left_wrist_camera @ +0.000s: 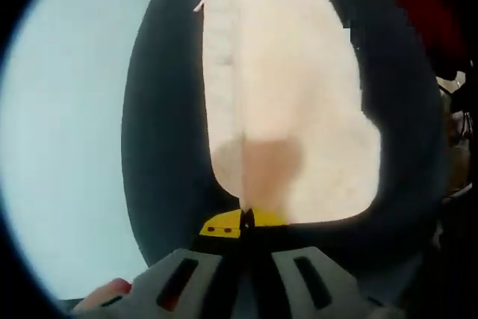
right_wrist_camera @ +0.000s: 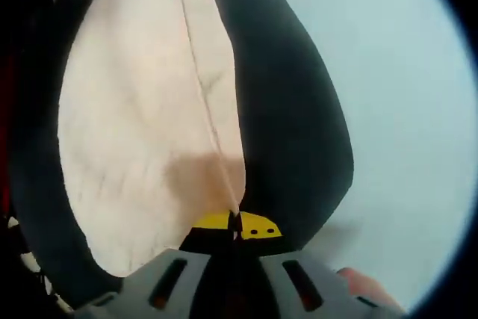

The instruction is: Fold the towel on the table until its edges align and the towel forms a compact rectangular stack.

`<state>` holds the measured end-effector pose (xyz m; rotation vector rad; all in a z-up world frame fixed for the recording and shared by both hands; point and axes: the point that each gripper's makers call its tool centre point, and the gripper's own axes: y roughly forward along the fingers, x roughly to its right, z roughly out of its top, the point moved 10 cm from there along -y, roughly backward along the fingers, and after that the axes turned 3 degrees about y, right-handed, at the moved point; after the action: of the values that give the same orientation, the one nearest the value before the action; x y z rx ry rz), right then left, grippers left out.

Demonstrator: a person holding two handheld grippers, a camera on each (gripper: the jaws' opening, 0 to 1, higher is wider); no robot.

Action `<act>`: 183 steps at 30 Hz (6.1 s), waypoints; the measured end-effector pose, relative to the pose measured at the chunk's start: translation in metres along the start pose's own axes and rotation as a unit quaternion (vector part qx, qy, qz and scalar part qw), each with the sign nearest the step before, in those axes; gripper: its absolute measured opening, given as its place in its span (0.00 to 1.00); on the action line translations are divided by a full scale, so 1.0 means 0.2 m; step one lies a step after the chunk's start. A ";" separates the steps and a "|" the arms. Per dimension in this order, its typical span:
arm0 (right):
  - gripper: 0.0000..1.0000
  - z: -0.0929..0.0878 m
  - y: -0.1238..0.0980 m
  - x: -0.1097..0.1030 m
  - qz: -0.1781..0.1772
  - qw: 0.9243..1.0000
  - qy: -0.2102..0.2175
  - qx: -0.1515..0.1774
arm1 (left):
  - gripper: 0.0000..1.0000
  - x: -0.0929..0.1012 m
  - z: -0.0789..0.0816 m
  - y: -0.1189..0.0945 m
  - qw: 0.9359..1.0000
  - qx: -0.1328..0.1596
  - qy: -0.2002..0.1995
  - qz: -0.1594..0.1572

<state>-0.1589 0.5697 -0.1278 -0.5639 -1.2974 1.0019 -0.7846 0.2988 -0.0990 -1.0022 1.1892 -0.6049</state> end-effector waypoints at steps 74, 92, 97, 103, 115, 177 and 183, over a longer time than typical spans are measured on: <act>0.25 -0.11 -0.37 -0.61 -0.129 0.987 -0.024 0.089 | 0.15 0.66 0.09 -0.11 0.969 0.083 -0.031 0.230; 0.00 -0.09 -0.18 -0.60 -0.167 0.979 -0.112 0.042 | 0.00 0.66 0.08 0.00 0.970 0.014 0.020 0.243; 0.00 -0.18 -0.19 -0.55 -0.152 0.983 -0.102 0.037 | 0.00 0.67 -0.05 -0.04 0.971 0.069 -0.070 0.218; 0.00 -0.20 -0.21 -0.53 -0.137 0.985 -0.094 0.056 | 0.00 0.71 -0.09 -0.07 0.967 0.125 -0.099 0.198; 0.16 -0.14 -0.45 -0.58 -0.050 0.982 0.130 0.129 | 0.12 0.70 -0.13 -0.25 0.843 0.174 -0.480 0.171; 0.13 -0.21 -0.78 -1.06 -0.270 0.838 0.294 0.371 | 0.13 0.51 1.36 0.06 0.858 0.195 -0.425 0.211; 0.13 -0.19 -0.76 -1.07 -0.264 0.839 0.294 0.373 | 0.13 0.49 1.42 0.10 0.865 0.202 -0.417 0.191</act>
<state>-0.0712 0.3197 -0.1217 0.1124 -0.3895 0.6969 -0.4877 0.3160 -0.1490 -0.5311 0.4217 -0.0519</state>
